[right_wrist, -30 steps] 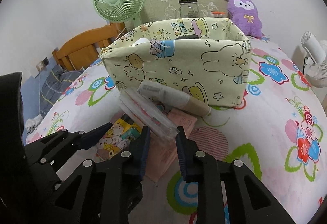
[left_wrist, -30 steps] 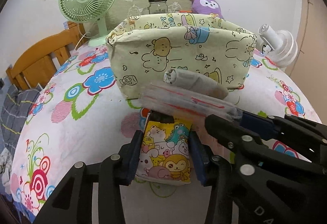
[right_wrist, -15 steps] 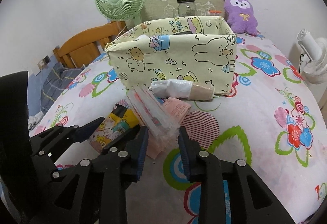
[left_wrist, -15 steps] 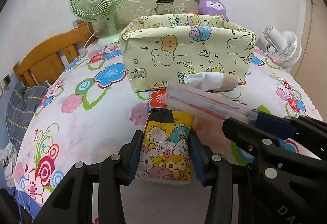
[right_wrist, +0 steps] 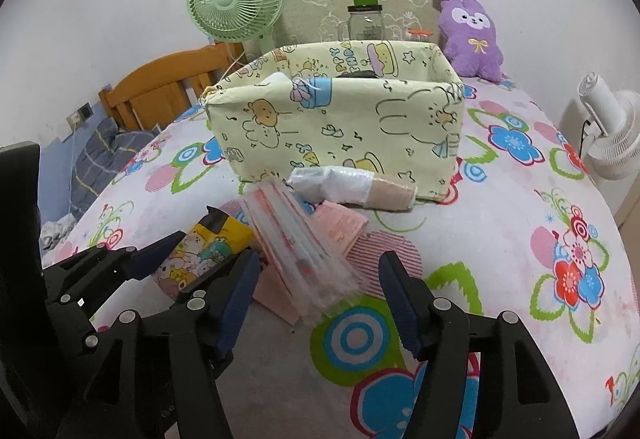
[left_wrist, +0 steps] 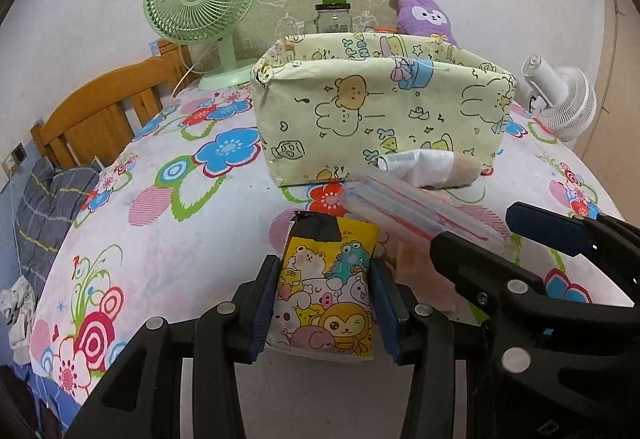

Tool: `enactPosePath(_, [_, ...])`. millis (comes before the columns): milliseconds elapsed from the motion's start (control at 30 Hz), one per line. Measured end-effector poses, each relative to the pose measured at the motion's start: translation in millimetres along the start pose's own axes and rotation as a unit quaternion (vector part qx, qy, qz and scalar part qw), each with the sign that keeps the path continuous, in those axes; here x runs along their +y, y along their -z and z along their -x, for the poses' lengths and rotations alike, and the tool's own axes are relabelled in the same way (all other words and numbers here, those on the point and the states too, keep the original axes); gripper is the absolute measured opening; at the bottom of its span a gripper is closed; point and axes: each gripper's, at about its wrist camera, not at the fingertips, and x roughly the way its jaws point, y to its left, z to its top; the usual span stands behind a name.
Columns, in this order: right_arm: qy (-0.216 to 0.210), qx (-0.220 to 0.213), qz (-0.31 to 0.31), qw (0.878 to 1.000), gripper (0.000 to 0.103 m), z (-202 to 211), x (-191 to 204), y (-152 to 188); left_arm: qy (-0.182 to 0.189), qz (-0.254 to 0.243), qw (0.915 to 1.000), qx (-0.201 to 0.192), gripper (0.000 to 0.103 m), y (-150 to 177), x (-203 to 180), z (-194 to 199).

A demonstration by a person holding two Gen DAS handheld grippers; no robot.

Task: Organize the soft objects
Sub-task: 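Grasp the stack of clear zip bags with the right tool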

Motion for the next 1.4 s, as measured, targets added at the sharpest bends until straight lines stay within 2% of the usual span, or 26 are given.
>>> enactPosePath(333, [0.001,0.000,0.031,1.000,0.065,-18,9,-14,-0.004,0.008,1.0000,0.003,0.046,-7,8,-13])
enactPosePath(567, [-0.029,0.022,0.022,0.999,0.043,-29,7,-14,-0.006,0.000,1.0000,0.002,0.046,-5,6,-14])
enactPosePath(600, [-0.032,0.024,0.021,0.999,0.037,-29,7,-14,-0.009,-0.002,1.0000,0.002,0.046,-5,5,-13])
enactPosePath(700, [-0.032,0.024,0.020,0.999,0.027,-27,10,-13,-0.010,-0.003,0.9999,0.001,0.046,-5,3,-12])
enactPosePath(800, [-0.035,0.022,0.017,0.999,0.023,-24,13,-11,-0.005,-0.002,1.0000,0.001,0.046,-5,2,-9])
enactPosePath(1400, [0.008,-0.010,-0.010,1.000,0.022,21,6,-11,0.010,0.006,0.9997,-0.022,0.046,-13,-14,25])
